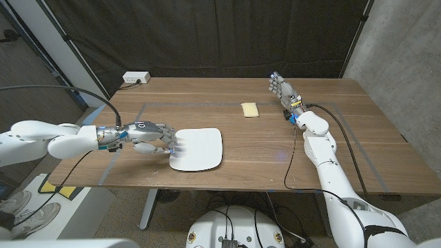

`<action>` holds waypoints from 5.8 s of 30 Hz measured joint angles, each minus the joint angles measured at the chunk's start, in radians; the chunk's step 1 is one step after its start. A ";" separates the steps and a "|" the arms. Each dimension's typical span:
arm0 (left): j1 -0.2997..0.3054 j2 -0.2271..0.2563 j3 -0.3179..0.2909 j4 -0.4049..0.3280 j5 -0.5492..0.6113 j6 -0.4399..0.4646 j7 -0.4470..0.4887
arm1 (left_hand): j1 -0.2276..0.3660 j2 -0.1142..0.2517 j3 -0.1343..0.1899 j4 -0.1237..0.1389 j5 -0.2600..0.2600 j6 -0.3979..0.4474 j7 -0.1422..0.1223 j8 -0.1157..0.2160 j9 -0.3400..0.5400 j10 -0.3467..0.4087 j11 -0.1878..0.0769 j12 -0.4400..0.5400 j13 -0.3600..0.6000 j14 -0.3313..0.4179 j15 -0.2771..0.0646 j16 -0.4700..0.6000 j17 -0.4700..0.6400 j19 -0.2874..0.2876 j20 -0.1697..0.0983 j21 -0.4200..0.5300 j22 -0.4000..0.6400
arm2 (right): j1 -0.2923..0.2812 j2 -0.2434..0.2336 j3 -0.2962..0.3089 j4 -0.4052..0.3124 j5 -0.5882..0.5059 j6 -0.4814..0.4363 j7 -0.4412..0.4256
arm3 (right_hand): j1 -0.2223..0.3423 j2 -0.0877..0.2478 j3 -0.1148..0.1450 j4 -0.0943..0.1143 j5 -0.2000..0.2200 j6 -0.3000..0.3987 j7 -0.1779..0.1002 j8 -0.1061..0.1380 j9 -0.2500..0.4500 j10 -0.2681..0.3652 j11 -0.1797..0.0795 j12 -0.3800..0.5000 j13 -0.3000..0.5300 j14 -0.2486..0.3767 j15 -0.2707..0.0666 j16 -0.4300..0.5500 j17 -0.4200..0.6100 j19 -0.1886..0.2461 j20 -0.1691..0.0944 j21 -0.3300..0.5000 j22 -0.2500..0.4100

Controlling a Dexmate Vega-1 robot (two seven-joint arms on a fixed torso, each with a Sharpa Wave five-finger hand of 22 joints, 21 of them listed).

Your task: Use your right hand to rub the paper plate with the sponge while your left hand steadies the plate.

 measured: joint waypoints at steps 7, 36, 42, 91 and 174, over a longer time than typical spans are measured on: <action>0.000 0.000 0.000 0.000 0.040 0.029 0.012 | -0.020 -0.020 0.011 0.004 -0.004 -0.046 -0.009 -0.043 0.000 -0.019 -0.014 -0.023 -0.003 0.029 -0.002 -0.002 -0.001 0.067 -0.007 0.030 0.000 | 0.012 -0.002 0.001 0.015 0.000 0.000 0.000 | 0.000 0.000 0.000 0.000 0.000 0.000 0.000 0.000 0.000 0.001 0.001 0.000 0.000 0.000 0.000 0.000 0.000 0.000 0.000 -0.004 0.000; 0.012 0.051 -0.013 -0.139 0.114 0.154 -0.227 | -0.215 -0.009 -0.005 0.163 0.001 -0.313 -0.065 -0.248 0.007 -0.252 -0.064 -0.104 -0.017 -0.327 0.008 -0.102 -0.039 -0.127 -0.015 -0.047 -0.007 | 0.031 -0.003 0.007 0.044 -0.002 0.013 0.031 | 0.000 0.000 -0.006 -0.006 0.000 0.000 0.000 0.000 0.000 0.001 0.001 -0.005 0.000 0.000 0.000 0.000 0.000 0.000 0.000 -0.008 0.000; 0.000 0.036 -0.010 -0.145 0.141 0.154 -0.255 | -0.248 -0.003 -0.011 0.194 0.001 -0.332 -0.053 -0.254 0.003 -0.274 -0.068 -0.104 -0.017 -0.342 0.003 -0.102 -0.037 -0.136 -0.012 -0.054 -0.005 | 0.033 -0.003 0.007 0.046 -0.004 0.014 0.031 | 0.000 0.000 -0.006 -0.005 0.000 0.000 0.000 0.000 0.000 0.001 0.001 -0.005 0.000 0.000 0.000 0.000 0.000 0.000 0.000 -0.008 0.000; -0.096 -0.064 0.029 -0.088 0.134 0.097 -0.458 | -0.305 -0.032 0.002 0.246 0.009 -0.332 -0.053 -0.244 -0.029 -0.179 -0.060 -0.081 -0.021 -0.118 0.001 -0.064 -0.044 -0.040 -0.007 -0.026 -0.007 | 0.097 -0.037 -0.457 -0.340 -0.881 -0.887 -0.131 | 0.137 -0.082 -0.003 -0.130 0.000 0.232 -0.004 0.022 -0.002 0.253 -0.018 0.046 0.000 0.303 -0.046 0.022 0.005 0.206 0.038 0.039 0.009; -0.199 -0.164 0.077 0.017 0.118 0.052 -0.491 | -0.317 -0.025 0.016 0.260 0.009 -0.312 -0.073 -0.246 -0.029 -0.176 -0.063 -0.100 -0.019 -0.126 0.001 -0.085 -0.045 -0.039 -0.009 -0.026 -0.008 | 0.401 0.156 -0.733 0.291 -1.408 -0.953 0.186 | 0.446 -0.141 -0.007 -0.153 0.093 0.240 -0.221 0.024 0.012 0.236 -0.086 0.032 0.017 0.382 -0.132 0.042 0.037 0.181 -0.020 0.062 0.046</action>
